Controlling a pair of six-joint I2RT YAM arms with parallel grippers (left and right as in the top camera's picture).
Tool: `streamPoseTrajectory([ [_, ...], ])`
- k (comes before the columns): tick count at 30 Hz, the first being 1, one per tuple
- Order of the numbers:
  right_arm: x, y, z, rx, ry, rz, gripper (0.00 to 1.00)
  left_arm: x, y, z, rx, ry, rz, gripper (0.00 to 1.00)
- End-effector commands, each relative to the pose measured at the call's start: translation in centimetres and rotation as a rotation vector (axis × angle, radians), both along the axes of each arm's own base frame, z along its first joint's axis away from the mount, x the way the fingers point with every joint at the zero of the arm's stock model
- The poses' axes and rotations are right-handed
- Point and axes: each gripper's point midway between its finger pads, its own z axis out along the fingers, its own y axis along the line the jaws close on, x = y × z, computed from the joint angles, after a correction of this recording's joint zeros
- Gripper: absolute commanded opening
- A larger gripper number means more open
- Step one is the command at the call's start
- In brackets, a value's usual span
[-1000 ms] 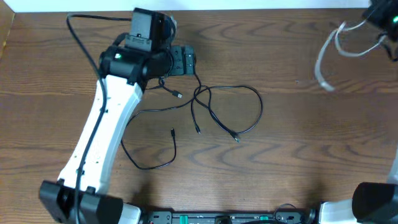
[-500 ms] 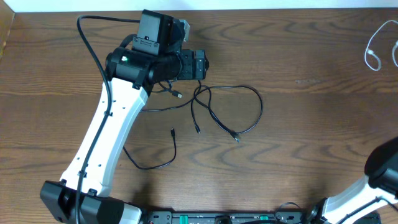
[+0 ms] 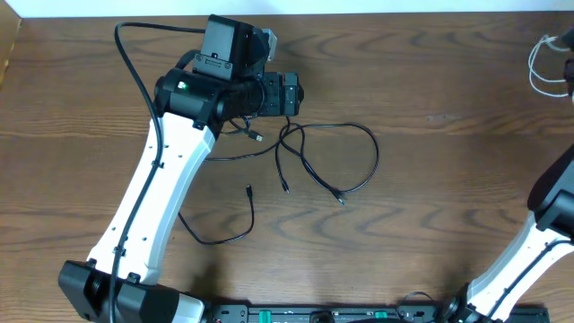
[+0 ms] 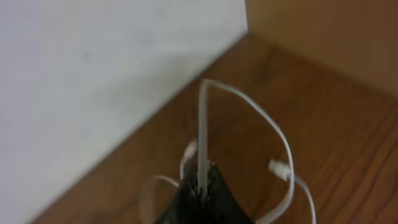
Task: Untangle cables
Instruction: 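Carry the white cable to the right edge and drop it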
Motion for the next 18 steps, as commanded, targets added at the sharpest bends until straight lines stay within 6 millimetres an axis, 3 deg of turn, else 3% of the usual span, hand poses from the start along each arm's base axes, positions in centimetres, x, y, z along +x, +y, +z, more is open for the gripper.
streamPoseTrajectory([
  [1,-0.2,0.0,-3.3,0.021,0.074,0.0,0.28,0.1,-0.3,0.2,-0.005,-0.006,-0.018,0.93],
  [2,-0.2,0.1,-3.8,0.028,0.084,0.003,0.64,0.1,-0.3,0.2,-0.004,-0.005,-0.018,0.93],
  [3,-0.2,0.4,-3.9,0.038,0.089,0.015,0.91,0.1,-0.3,0.1,-0.003,-0.003,-0.019,0.93],
  [4,-0.1,0.6,-4.0,0.043,0.091,0.028,0.99,0.1,-0.3,0.0,-0.003,-0.001,-0.018,0.93],
  [10,-0.3,2.8,-2.4,0.088,0.094,0.126,0.99,0.3,-0.4,-0.5,0.001,0.01,-0.019,0.93],
  [15,-2.4,3.9,0.0,0.11,0.137,0.122,0.99,0.3,-0.4,-0.6,0.003,0.014,-0.019,0.93],
  [18,-4.0,4.5,2.6,0.118,0.146,0.111,0.99,0.4,-0.4,-0.6,0.003,0.014,-0.019,0.93],
])
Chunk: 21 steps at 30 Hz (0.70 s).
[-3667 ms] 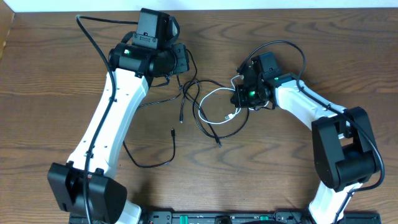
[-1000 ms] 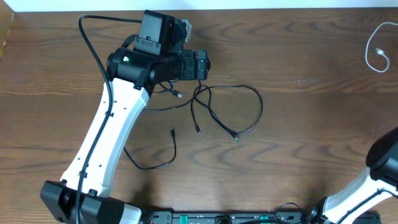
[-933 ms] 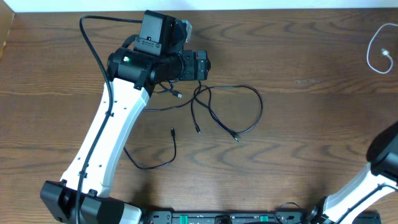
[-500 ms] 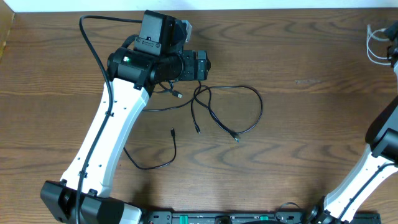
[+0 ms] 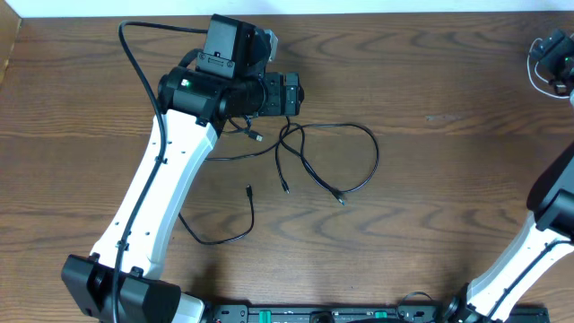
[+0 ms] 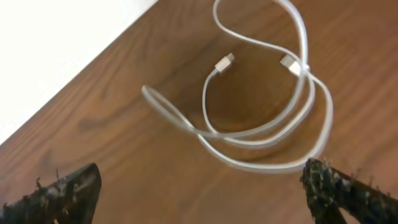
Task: Untangle cables
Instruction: 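Carry the white cable to the right edge and drop it, then lower left gripper onto the black cable pile and grasp a strand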
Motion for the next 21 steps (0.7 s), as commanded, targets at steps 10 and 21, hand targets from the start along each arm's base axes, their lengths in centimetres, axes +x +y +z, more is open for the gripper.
streamPoseTrajectory([
  [10,-5.1,12.6,16.5,0.112,-0.198,0.526,0.97,0.8,2.4,-0.4,0.113,-0.024,0.064,0.93],
  [21,-8.2,29.1,11.7,0.298,0.068,0.884,0.81,-2.7,8.3,-0.6,0.116,0.142,0.191,0.89],
])
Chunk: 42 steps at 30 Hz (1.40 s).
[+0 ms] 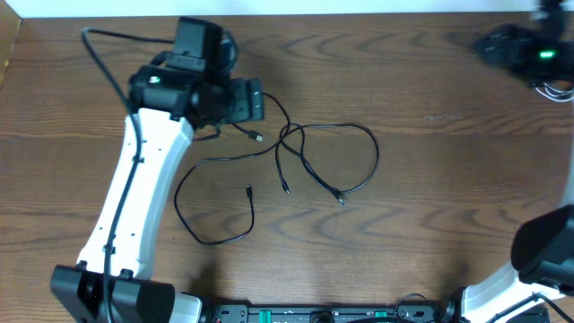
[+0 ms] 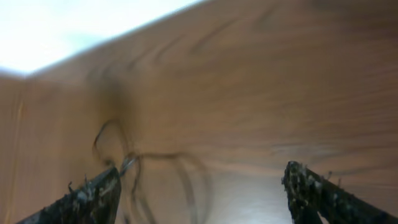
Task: Untangle cables
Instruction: 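Lower left gripper onto the black cable pile and grasp a strand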
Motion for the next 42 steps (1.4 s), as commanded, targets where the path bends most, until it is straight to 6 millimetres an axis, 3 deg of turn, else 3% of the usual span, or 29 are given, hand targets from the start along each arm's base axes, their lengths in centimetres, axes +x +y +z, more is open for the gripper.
streamPoseTrajectory([
  [1,-0.4,5.9,-1.9,-0.065,0.042,0.16,0.82,-1.5,0.7,0.8,-0.025,0.03,0.01,0.89],
  [4,-0.3,7.7,-2.9,-0.139,0.081,0.141,0.8,-2.1,0.2,-0.3,-0.025,0.061,-0.006,0.86],
  [10,-0.1,9.0,-3.4,-0.182,0.113,0.085,0.8,-2.0,-0.3,-4.0,-0.01,0.106,-0.019,0.84],
  [13,-0.3,9.0,-3.5,-0.181,0.123,0.086,0.8,-1.7,-0.4,-6.3,-0.009,0.128,-0.02,0.76],
  [22,-1.3,9.0,-4.0,-0.172,0.175,0.079,0.75,-0.9,-1.9,-12.8,-0.009,0.173,-0.052,0.67],
  [32,-1.9,8.9,-4.4,-0.166,0.21,0.073,0.73,-0.9,-5.6,-18.3,-0.005,0.277,-0.035,0.51],
  [42,-2.3,8.8,-4.6,-0.175,0.229,0.07,0.74,-1.3,-5.5,-23.0,0.046,0.367,0.008,0.44],
])
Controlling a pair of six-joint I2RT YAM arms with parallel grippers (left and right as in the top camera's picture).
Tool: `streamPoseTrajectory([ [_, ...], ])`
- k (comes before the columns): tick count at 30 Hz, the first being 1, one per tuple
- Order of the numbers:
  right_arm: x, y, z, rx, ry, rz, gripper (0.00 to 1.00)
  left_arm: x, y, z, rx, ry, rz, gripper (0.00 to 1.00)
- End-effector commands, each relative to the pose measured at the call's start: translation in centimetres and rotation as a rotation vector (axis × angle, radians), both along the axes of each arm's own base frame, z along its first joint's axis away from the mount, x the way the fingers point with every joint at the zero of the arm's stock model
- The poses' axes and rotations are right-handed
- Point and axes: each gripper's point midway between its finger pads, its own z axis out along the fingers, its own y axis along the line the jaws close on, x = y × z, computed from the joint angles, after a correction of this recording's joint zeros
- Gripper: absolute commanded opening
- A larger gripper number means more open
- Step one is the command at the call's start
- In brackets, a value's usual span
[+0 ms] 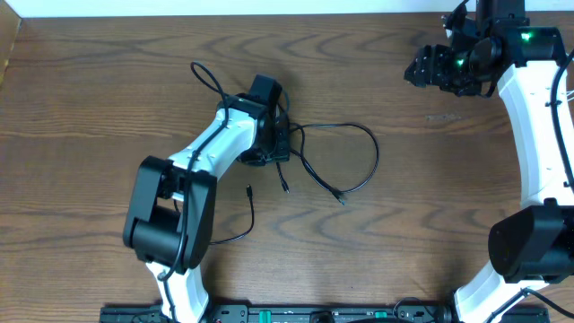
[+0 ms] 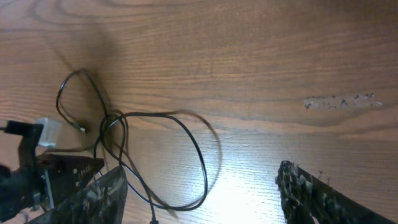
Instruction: Untangle cables
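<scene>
Black cables lie tangled mid-table: one wide loop (image 1: 372, 157) (image 2: 205, 162) and a crossing knot (image 1: 291, 135) just left of it. A second thin black cable (image 1: 249, 206) curls below, partly under my left arm. My left gripper (image 1: 278, 144) (image 2: 37, 174) sits low at the knot's left side; its jaws are not readable. My right gripper (image 1: 420, 72) (image 2: 202, 190) hangs high over the upper right of the table, open, with nothing between its fingers (image 2: 93, 193).
The wooden table (image 1: 430, 224) runs to a white wall along the far edge. My left arm's own black lead (image 1: 206, 76) loops above the tangle. A scuffed patch (image 2: 339, 99) marks the wood to the right of the loop.
My left gripper has come from up and left of the knot down onto its left side, the arm now folded. My right gripper has shifted left from the far right corner and faces the tangle.
First my right gripper was shut on a white cable in the far right corner. Then it stood open with that cable coiled on the wood below. After that it had turned toward the table's middle. My left gripper stayed by the knot's top, shifted left, and now rests at the knot.
</scene>
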Motion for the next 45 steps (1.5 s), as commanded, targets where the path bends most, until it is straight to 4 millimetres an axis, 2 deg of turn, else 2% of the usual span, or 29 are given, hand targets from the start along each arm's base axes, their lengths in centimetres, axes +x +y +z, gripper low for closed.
streamPoseTrajectory([
  [1,-0.1,-0.1,-0.6,-0.001,0.021,-0.014,0.74,-0.1,0.3,-1.5,0.024,0.03,0.037,0.42],
  [6,-0.2,-0.1,-0.6,-0.001,0.026,-0.014,0.73,0.0,0.2,-2.0,0.023,0.033,0.047,0.18],
  [7,-0.2,-0.1,-0.7,-0.001,0.026,-0.014,0.73,0.1,0.1,-2.0,0.022,0.03,0.046,0.08],
  [10,-0.2,-0.1,-0.8,-0.001,0.029,-0.014,0.74,0.4,0.0,-1.5,0.017,0.017,0.046,0.08],
  [12,-0.3,-0.1,-0.9,-0.001,0.033,-0.014,0.74,1.1,-0.3,-0.1,-0.001,-0.018,0.046,0.08],
  [14,-0.3,-0.1,-1.0,-0.001,0.035,-0.014,0.74,2.1,-0.9,2.4,-0.032,-0.076,0.042,0.08],
  [18,-0.3,0.1,-1.2,-0.006,0.032,0.003,0.74,3.4,-2.6,9.7,-0.129,-0.255,0.019,0.07],
  [22,-0.2,1.0,-1.4,-0.009,0.023,0.03,0.74,3.0,-3.9,17.6,-0.22,-0.455,-0.016,0.08],
  [25,-0.1,1.3,-1.4,-0.014,0.011,0.048,0.74,2.0,-4.5,22.0,-0.272,-0.563,-0.039,0.08],
  [30,0.1,1.5,-1.2,-0.016,-0.006,0.063,0.74,0.9,-4.5,26.5,-0.324,-0.68,-0.049,0.07],
  [37,0.0,2.3,-1.5,-0.004,-0.006,0.09,0.73,1.0,-4.4,31.6,-0.396,-0.846,-0.045,0.08],
  [45,-1.3,6.0,-3.4,0.095,-0.003,0.248,0.72,0.4,-4.1,39.7,-0.533,-1.098,-0.019,0.07],
])
